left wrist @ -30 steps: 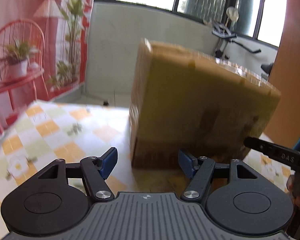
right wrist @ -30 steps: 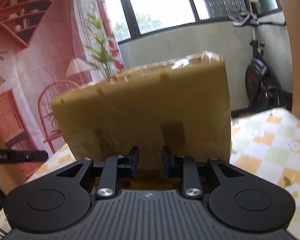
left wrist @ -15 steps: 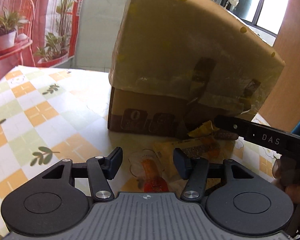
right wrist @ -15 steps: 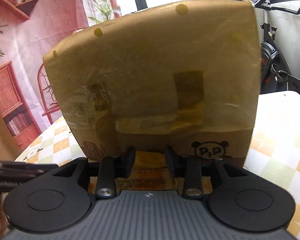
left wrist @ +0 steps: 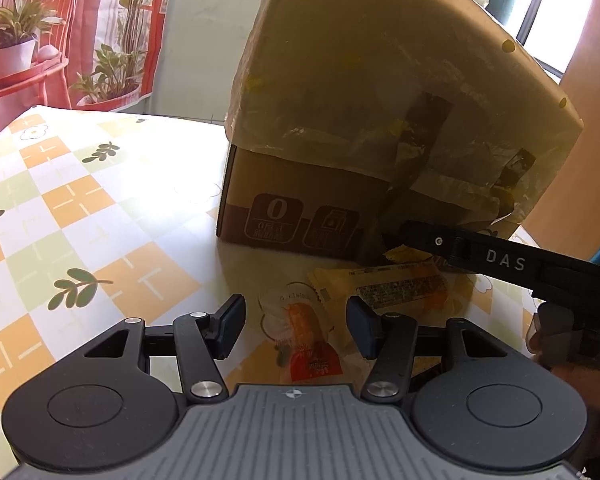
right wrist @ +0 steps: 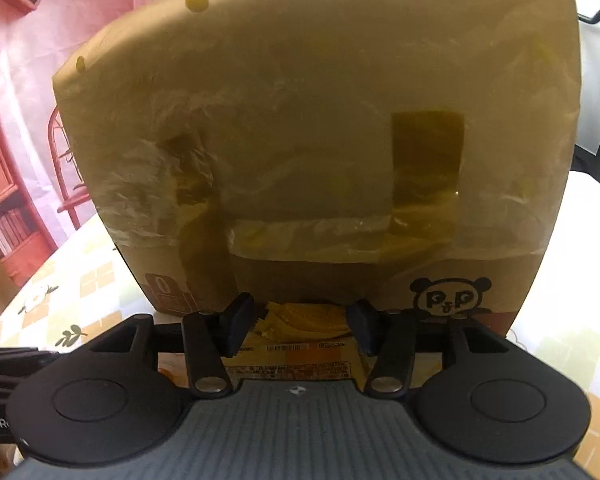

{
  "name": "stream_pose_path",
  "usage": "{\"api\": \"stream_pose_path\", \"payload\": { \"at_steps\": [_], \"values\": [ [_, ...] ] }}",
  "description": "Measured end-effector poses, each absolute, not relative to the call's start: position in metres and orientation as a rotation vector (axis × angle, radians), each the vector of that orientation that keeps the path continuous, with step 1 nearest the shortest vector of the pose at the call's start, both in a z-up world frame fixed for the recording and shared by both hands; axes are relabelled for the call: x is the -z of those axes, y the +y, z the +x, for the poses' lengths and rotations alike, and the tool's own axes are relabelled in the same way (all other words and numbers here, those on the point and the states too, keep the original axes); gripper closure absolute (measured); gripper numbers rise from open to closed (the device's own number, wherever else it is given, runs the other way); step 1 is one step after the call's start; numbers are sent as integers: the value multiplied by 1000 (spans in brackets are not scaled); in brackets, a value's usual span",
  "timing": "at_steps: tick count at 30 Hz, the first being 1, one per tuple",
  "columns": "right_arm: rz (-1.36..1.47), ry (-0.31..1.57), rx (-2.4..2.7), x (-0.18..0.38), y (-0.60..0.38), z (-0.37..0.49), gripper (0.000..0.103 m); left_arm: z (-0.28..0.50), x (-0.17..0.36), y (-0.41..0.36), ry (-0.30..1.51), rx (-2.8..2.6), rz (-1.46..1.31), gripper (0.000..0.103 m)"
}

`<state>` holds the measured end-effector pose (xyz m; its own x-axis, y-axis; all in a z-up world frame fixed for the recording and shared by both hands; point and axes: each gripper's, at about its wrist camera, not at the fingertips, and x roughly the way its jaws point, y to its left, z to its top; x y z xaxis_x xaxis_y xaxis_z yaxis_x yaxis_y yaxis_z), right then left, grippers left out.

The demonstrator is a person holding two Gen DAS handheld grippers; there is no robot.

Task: Organize snacks
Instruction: 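Withdraw both open tools from the box toward the remaining snacks, then close the left tool on the orange-red sausage snack while the right tool grasps the yellow packet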

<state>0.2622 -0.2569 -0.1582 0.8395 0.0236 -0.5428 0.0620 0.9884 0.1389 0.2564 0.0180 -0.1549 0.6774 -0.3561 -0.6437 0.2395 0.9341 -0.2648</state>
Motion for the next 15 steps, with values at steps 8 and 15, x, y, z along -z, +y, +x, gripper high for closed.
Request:
{"api": "stream_pose_path", "payload": {
  "at_steps": [8, 15],
  "values": [
    [271, 575, 39, 166, -283, 241, 51, 257, 157, 8, 758, 344, -132, 44],
    [309, 542, 41, 166, -298, 224, 80, 257, 162, -1, 777, 296, -89, 60]
  ]
}}
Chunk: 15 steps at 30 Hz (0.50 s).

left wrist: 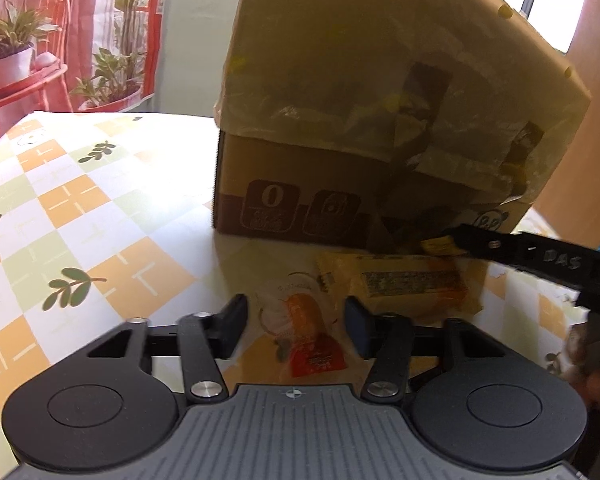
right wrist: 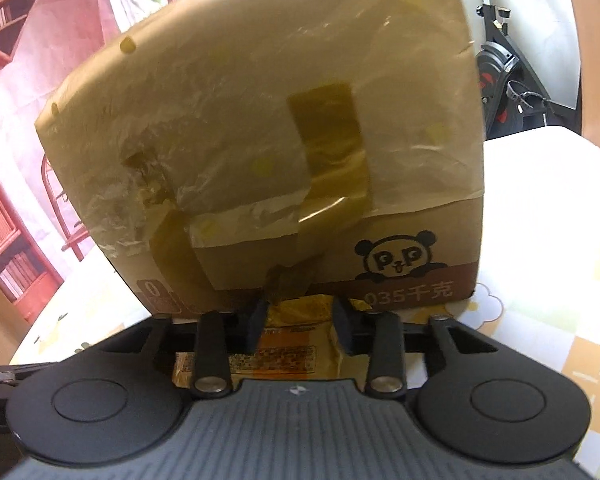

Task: Organize snacks
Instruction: 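Close the left tool on the orange-red sausage snack while the right tool grasps the yellow packet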

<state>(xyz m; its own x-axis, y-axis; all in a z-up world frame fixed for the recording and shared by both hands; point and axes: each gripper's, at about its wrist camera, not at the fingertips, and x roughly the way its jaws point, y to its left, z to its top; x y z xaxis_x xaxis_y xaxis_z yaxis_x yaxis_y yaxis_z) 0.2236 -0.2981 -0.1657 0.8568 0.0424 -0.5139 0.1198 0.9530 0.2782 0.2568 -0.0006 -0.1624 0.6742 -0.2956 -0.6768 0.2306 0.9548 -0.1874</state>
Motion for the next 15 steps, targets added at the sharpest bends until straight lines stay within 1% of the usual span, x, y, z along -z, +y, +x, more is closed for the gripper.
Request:
{"api": "stream_pose_path", "payload": {
  "at_steps": [2, 5, 10, 15],
  "values": [
    [317, 535, 37, 165, -302, 219, 85, 254, 163, 0, 771, 303, -86, 72],
    [320, 533, 29, 164, -305, 213, 90, 249, 160, -2, 765, 316, -75, 84],
    [346, 525, 51, 166, -306, 209, 95, 245, 160, 2, 768, 306, -78, 84],
    [396, 525, 91, 169, -322, 190, 96, 239, 160, 11, 770, 288, -96, 84]
  ]
}}
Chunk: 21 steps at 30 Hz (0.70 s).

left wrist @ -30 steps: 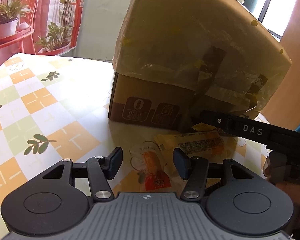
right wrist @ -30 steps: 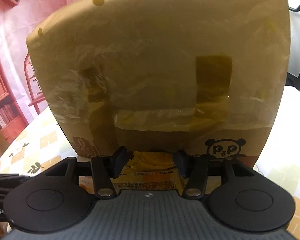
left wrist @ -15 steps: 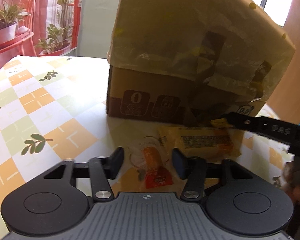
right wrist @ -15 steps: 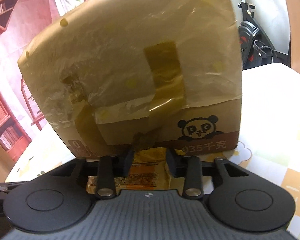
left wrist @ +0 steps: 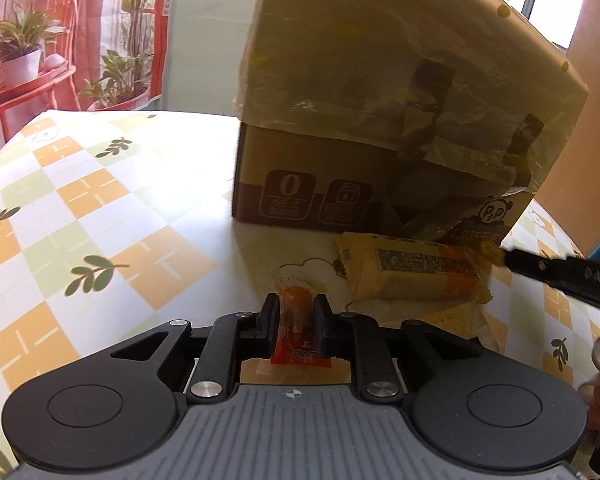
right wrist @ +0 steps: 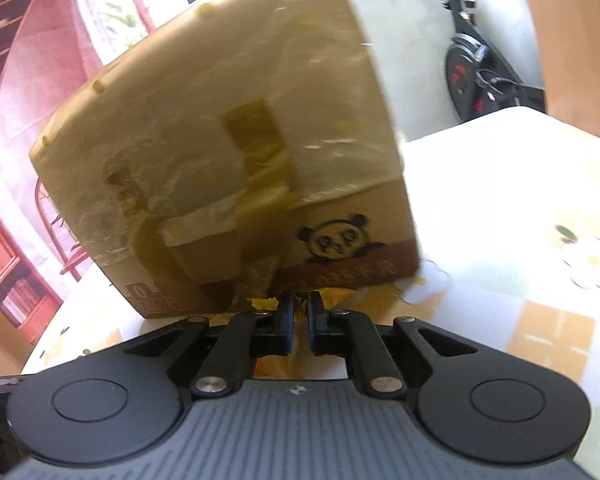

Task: Organize snacks
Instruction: 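Close the left tool on the orange-red sausage snack while the right tool grasps the yellow packet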

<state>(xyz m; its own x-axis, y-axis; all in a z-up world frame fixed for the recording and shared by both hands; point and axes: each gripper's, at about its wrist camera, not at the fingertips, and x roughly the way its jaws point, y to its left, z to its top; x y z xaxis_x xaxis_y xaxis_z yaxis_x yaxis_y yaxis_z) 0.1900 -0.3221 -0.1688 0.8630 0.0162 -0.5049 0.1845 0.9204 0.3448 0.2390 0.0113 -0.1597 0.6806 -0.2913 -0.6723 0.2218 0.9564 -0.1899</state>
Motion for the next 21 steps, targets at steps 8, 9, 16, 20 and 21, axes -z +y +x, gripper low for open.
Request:
{"api": "stream_pose_path", "payload": {
  "at_steps": [8, 9, 16, 20, 21],
  "values": [
    [436, 606, 170, 186, -348, 152, 94, 232, 160, 19, 775, 270, -114, 83],
    [428, 616, 191, 188, -349, 149, 91, 232, 160, 20, 775, 268, -117, 83],
    [415, 588, 245, 177, -348, 148, 66, 228, 163, 22, 770, 261, -139, 81],
    [472, 600, 288, 175, -355, 159, 58, 228, 164, 24, 767, 259, -139, 80],
    [488, 604, 299, 176, -358, 165, 58, 227, 165, 24, 767, 258, -139, 80]
  ]
}}
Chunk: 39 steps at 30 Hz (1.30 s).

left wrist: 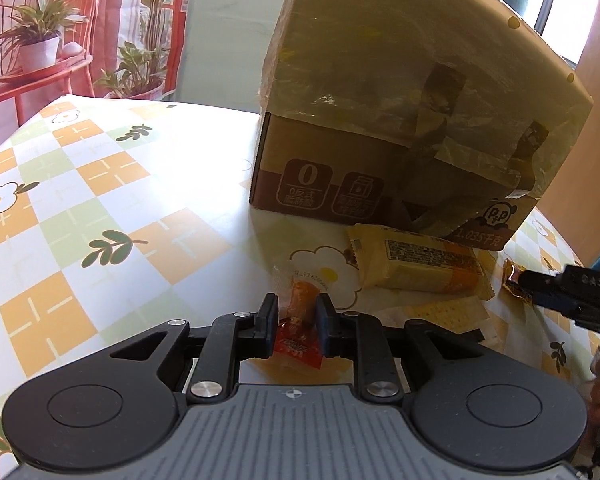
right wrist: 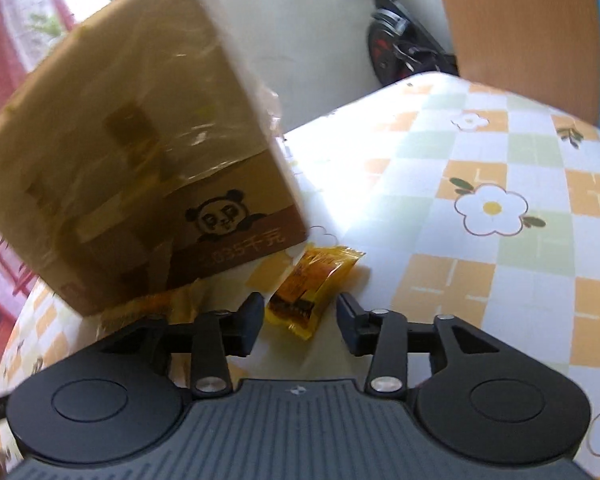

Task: Organize snacks
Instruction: 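Close the left tool on the orange-red sausage snack while the right tool grasps the yellow packet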

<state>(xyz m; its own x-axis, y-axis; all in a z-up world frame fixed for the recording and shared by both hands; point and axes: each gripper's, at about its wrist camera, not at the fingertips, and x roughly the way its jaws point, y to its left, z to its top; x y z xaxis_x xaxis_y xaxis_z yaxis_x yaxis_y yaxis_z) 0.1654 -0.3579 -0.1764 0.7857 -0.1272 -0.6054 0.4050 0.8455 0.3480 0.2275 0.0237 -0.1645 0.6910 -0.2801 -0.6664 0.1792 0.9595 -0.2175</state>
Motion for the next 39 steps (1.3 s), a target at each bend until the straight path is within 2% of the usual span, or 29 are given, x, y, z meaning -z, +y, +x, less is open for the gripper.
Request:
{"api": "stream_pose_path", "payload": {
  "at_steps": [4, 9, 12, 21, 28, 31, 32, 33, 39],
  "values": [
    [423, 626, 315, 175, -355, 186, 57, 227, 165, 24, 768, 254, -142, 78],
    [172, 681, 294, 178, -334, 216, 56, 227, 167, 25, 774, 251, -141, 74],
    [124, 674, 289, 181, -329, 214, 62, 224, 168, 23, 768, 249, -123, 74],
    [73, 651, 188, 190, -310, 194, 64, 219, 168, 25, 763, 251, -130, 73],
    [66, 638, 149, 197, -308, 196, 64, 216, 167, 14, 755, 259, -84, 60],
    [58, 637, 145, 197, -310, 199, 64, 214, 168, 7, 745, 246, -47, 61],
    [59, 636, 142, 198, -309, 195, 64, 213, 168, 6, 741, 234, -39, 69],
    [61, 635, 140, 198, -310, 195, 64, 212, 169, 5, 737, 206, -35, 73],
    [66, 632, 128, 197, -314, 196, 61, 205, 167, 16, 730, 167, -106, 74]
  ]
}}
